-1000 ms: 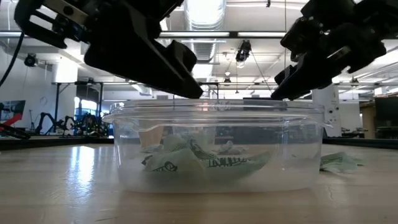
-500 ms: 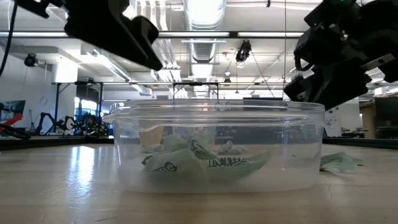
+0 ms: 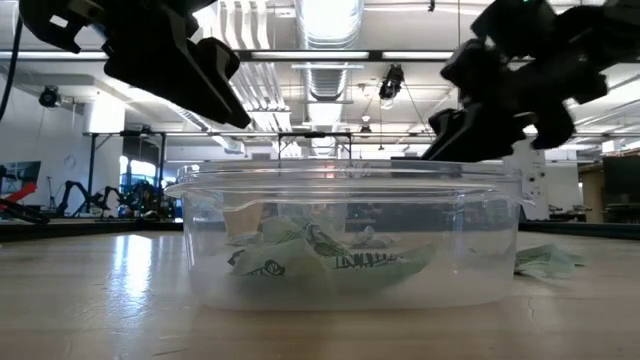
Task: Pick and place Stevia / Truvia into bins
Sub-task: Put the white stevia packet into the top transparent bin
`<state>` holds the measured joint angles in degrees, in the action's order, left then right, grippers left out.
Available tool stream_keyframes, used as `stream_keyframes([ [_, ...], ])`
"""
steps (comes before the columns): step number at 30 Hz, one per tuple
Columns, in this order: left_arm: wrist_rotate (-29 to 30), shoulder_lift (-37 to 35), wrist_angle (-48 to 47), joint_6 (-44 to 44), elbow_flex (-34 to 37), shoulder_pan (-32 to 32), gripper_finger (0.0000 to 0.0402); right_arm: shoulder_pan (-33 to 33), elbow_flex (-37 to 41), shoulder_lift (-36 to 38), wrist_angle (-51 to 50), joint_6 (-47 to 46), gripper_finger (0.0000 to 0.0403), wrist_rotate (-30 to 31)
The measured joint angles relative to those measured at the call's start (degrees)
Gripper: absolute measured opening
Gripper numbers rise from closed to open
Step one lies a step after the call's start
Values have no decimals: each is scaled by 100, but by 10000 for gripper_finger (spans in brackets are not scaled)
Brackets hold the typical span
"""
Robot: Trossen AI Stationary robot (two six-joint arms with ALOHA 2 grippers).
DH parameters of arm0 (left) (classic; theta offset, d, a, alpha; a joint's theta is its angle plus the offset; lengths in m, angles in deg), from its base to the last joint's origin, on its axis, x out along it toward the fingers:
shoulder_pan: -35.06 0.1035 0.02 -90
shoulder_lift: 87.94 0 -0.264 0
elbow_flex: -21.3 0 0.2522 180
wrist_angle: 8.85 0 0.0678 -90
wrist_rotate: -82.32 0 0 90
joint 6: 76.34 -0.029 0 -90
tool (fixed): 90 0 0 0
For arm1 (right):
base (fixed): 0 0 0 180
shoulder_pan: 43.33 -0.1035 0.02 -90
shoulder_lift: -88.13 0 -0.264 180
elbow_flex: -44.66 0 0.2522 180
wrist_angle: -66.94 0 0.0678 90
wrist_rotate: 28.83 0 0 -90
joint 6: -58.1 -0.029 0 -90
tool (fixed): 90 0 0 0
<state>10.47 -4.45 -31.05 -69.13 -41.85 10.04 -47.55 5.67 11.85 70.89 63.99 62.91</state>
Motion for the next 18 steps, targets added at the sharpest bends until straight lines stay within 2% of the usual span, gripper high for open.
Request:
stream_keyframes([
  [8,79,-158,-280,146,24,-2,153,179,-710,-1203,-82,58,152,22],
  [13,172,-274,-647,454,36,-35,153,422,-1163,-1876,-298,32,155,149],
  [18,181,-277,-714,593,29,-70,153,630,-1508,-2238,-688,15,149,118],
])
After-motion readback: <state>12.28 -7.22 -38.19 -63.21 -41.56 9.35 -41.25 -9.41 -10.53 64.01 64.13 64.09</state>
